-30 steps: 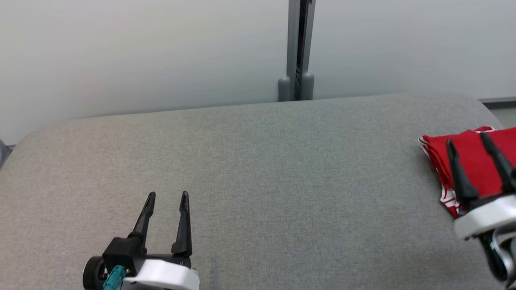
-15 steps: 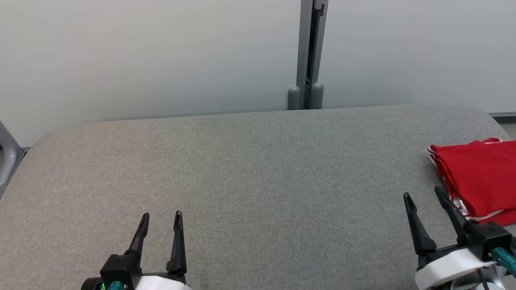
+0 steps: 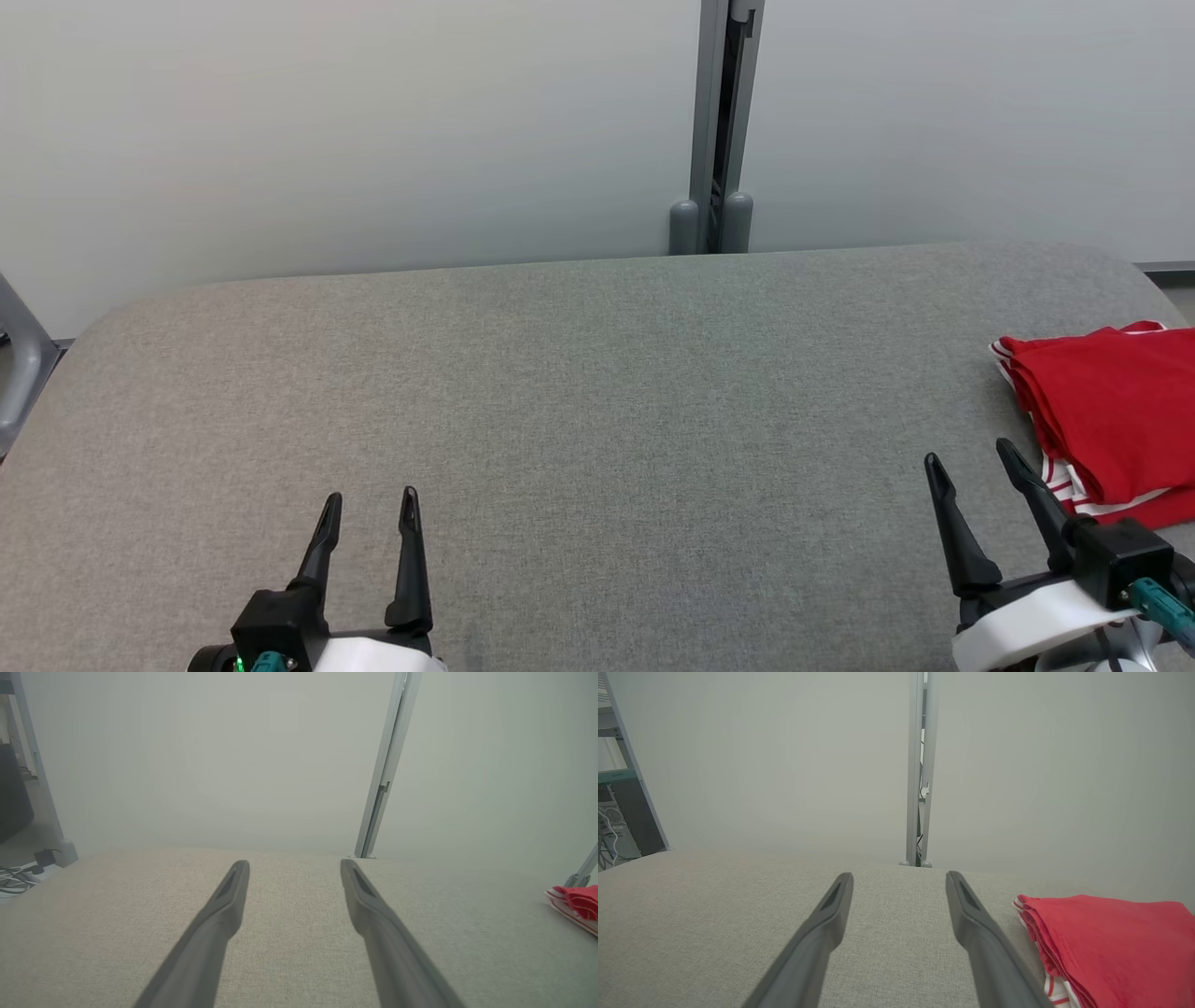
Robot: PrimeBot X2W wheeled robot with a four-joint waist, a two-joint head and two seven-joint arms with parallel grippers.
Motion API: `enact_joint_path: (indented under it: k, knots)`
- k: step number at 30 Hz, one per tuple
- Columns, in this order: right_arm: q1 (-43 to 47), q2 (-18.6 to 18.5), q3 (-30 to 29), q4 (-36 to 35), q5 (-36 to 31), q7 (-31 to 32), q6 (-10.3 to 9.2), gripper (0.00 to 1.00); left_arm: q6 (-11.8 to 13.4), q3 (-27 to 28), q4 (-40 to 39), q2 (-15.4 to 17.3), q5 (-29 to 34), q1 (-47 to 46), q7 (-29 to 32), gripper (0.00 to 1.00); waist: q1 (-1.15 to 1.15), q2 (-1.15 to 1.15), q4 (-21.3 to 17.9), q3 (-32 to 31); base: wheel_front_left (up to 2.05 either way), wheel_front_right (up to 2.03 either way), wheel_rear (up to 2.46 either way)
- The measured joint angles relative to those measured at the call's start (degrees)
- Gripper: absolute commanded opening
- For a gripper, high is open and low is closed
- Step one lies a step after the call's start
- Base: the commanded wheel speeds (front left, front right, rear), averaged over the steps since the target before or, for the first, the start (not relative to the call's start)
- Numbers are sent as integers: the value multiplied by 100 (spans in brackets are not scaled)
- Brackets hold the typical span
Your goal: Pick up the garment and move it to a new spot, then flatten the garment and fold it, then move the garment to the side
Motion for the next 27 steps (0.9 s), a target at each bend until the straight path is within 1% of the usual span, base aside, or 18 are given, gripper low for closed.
enact_joint_path:
  k: [12,15,21,27]
  knots:
    - [-8,12,1,65,-12,0,0,100,-37,-135,-115,-1,49,0,0,100,0,0,10,29,0,0,0]
    - [-8,13,-2,74,-12,0,0,100,-130,-138,-54,-1,5,0,0,100,0,0,13,40,0,0,0]
    - [-12,20,-14,80,-19,0,0,100,-237,-114,134,0,-107,-3,0,100,0,0,13,51,0,0,0]
    - [-14,21,-11,79,-19,0,0,100,-290,-99,221,-1,-125,-6,0,100,0,0,19,60,0,0,0]
